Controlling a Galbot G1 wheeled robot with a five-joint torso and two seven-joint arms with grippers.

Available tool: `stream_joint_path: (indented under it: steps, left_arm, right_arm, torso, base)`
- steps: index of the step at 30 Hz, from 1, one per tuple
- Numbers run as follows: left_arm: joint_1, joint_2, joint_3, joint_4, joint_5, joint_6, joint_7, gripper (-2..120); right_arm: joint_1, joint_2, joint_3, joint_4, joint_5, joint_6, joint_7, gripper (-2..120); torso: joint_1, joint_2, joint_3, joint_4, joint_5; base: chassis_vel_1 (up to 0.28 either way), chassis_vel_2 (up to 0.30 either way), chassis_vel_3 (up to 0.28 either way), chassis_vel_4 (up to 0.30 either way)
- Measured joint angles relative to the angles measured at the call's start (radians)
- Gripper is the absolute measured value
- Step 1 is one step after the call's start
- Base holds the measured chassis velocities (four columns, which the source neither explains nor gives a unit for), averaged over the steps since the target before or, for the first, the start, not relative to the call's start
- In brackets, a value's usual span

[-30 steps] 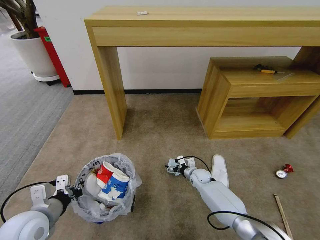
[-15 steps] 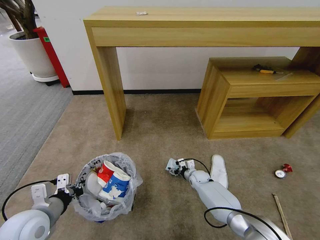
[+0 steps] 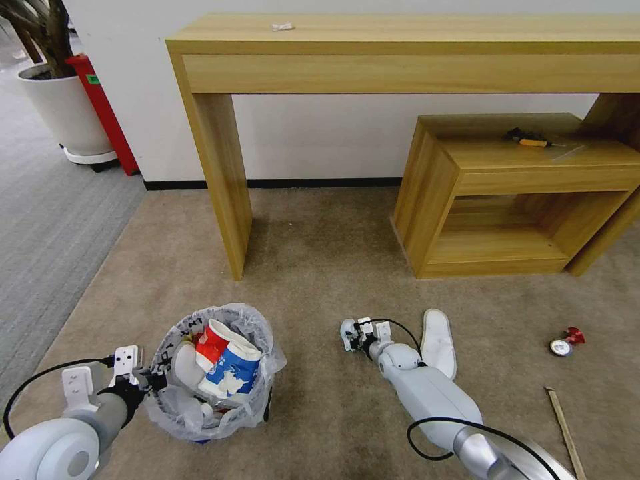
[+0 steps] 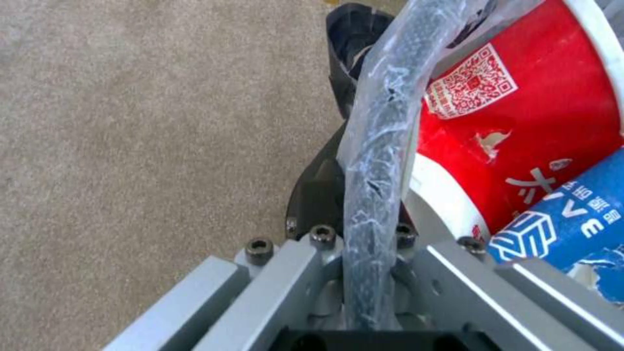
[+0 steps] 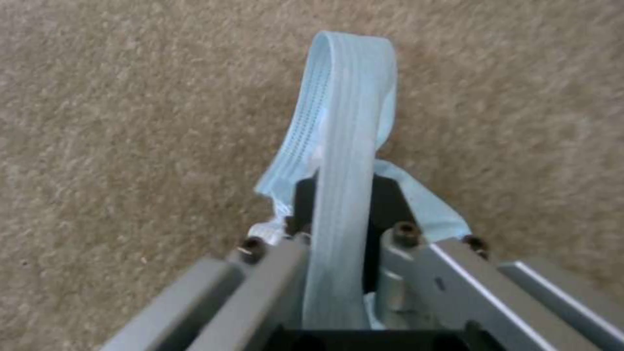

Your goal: Pick up the trash bin and place the garbage on the floor into it.

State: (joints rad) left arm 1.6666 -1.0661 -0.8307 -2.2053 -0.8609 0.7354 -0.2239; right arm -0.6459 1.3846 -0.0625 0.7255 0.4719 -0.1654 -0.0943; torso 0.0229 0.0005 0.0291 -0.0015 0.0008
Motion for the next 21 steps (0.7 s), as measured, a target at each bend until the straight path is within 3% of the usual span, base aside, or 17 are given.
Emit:
stream_joint_path:
  steps: [5,8,9,12,13,16,17,19,21]
  left_arm:
    - [0.0,0.0,0.002,-0.004,0.0,0.0,0.0,0]
    - [0.0,0.0,0.007,-0.005,0.002,0.0,-0.001,0]
    - [0.0,0.0,0.007,-0.005,0.002,0.0,-0.001,0]
    - [-0.001,0.009,0.011,-0.005,0.001,0.0,-0.002,0]
    - [-0.001,0.009,0.011,-0.005,0.001,0.0,-0.002,0]
    - [-0.004,0.038,0.025,-0.002,-0.008,0.0,-0.001,0]
    - [-0.004,0.038,0.025,-0.002,-0.008,0.0,-0.001,0]
    - [-0.013,0.078,0.042,0.009,-0.017,0.0,-0.003,0]
    - [-0.021,0.094,0.049,0.015,-0.024,0.0,-0.007,0]
  right_arm:
    - [-0.019,-0.025,0.032,0.095,-0.049,0.024,0.013,0]
    - [-0.042,-0.072,0.056,0.269,-0.062,0.02,0.009,0]
    - [-0.042,-0.072,0.056,0.269,-0.062,0.02,0.009,0]
    - [-0.052,-0.146,0.056,0.52,-0.027,-0.018,-0.054,0]
    - [-0.052,-0.146,0.056,0.52,-0.027,-0.018,-0.054,0]
    - [-0.022,-0.239,0.019,0.751,0.034,-0.083,-0.111,0]
    - [-0.022,-0.239,0.019,0.751,0.034,-0.083,-0.111,0]
    - [0.015,-0.291,-0.037,0.915,0.081,-0.144,-0.141,0]
    - [0.035,-0.306,-0.081,0.985,0.104,-0.169,-0.147,0]
  torso:
    - [0.0,0.0,0.0,-0.0003,-0.0002]
    - [0.0,0.0,0.0,-0.0004,-0.0003]
    - [0.0,0.0,0.0,-0.0004,-0.0003]
    - [0.0,0.0,0.0,-0.0004,-0.0004]
    - [0.0,0.0,0.0,-0.0004,-0.0004]
    - [0.0,0.0,0.0,-0.0004,-0.0005]
    - [0.0,0.0,0.0,-0.0004,-0.0005]
    - [0.0,0.0,0.0,-0.0007,-0.0007]
    - [0.0,0.0,0.0,-0.0007,-0.0007]
  base:
    - [0.0,0.0,0.0,0.0]
    - [0.0,0.0,0.0,0.0]
    - [0.0,0.0,0.0,0.0]
    - [0.0,0.0,0.0,0.0]
    - [0.0,0.0,0.0,0.0]
    - [0.0,0.0,0.0,0.0]
    - [0.0,0.0,0.0,0.0]
    - [0.0,0.0,0.0,0.0]
    - [0.0,0.0,0.0,0.0]
